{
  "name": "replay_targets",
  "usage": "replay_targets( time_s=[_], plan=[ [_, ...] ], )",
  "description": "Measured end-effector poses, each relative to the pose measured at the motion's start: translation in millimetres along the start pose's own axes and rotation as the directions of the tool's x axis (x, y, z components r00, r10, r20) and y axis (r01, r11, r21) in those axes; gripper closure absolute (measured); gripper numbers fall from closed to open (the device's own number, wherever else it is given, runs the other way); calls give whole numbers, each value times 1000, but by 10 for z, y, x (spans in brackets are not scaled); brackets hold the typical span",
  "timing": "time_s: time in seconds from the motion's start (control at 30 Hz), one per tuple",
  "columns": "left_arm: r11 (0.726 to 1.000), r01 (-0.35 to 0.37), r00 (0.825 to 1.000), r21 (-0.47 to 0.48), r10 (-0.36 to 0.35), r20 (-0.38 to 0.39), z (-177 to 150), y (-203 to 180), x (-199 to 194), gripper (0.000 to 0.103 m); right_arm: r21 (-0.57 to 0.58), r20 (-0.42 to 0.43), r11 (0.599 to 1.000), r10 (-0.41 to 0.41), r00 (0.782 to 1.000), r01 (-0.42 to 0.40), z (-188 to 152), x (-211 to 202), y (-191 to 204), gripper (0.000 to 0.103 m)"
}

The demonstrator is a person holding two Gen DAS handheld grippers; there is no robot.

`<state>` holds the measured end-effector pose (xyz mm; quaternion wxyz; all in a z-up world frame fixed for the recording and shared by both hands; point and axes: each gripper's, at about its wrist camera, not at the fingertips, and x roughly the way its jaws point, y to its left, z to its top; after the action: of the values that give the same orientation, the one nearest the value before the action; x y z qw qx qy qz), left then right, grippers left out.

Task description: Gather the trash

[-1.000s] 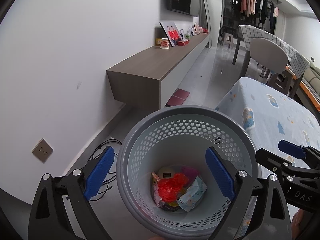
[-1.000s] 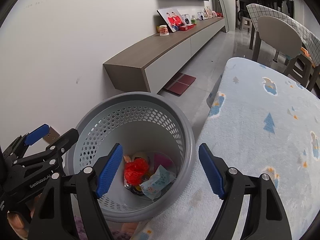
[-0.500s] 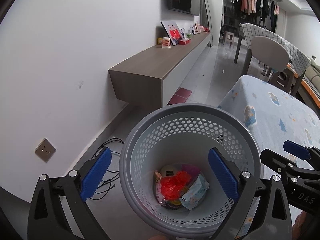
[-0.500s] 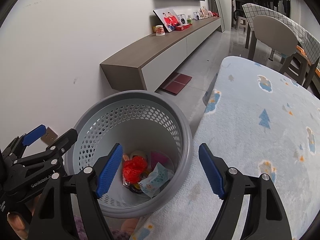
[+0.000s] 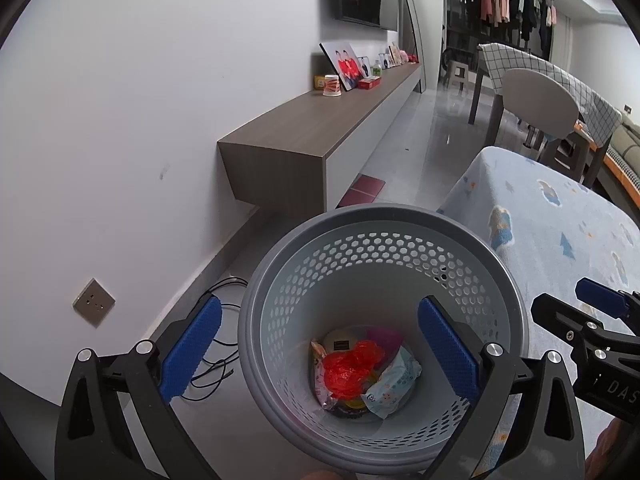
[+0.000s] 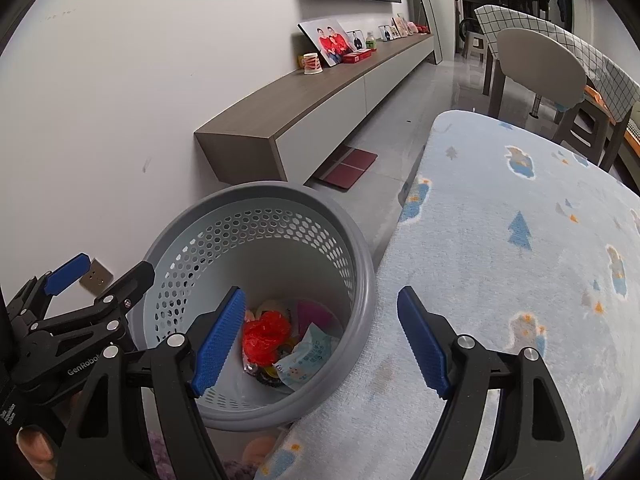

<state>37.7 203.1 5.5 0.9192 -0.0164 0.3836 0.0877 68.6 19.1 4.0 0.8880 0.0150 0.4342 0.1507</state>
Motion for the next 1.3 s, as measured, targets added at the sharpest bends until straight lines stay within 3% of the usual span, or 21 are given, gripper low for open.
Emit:
replay_targets(
  time_s=[1.3],
  plan=[
    [1000, -14, 1000, 1, 14, -2, 5, -5, -17, 6, 10, -9, 1000, -4, 1000, 4, -71, 15, -19, 28]
  ],
)
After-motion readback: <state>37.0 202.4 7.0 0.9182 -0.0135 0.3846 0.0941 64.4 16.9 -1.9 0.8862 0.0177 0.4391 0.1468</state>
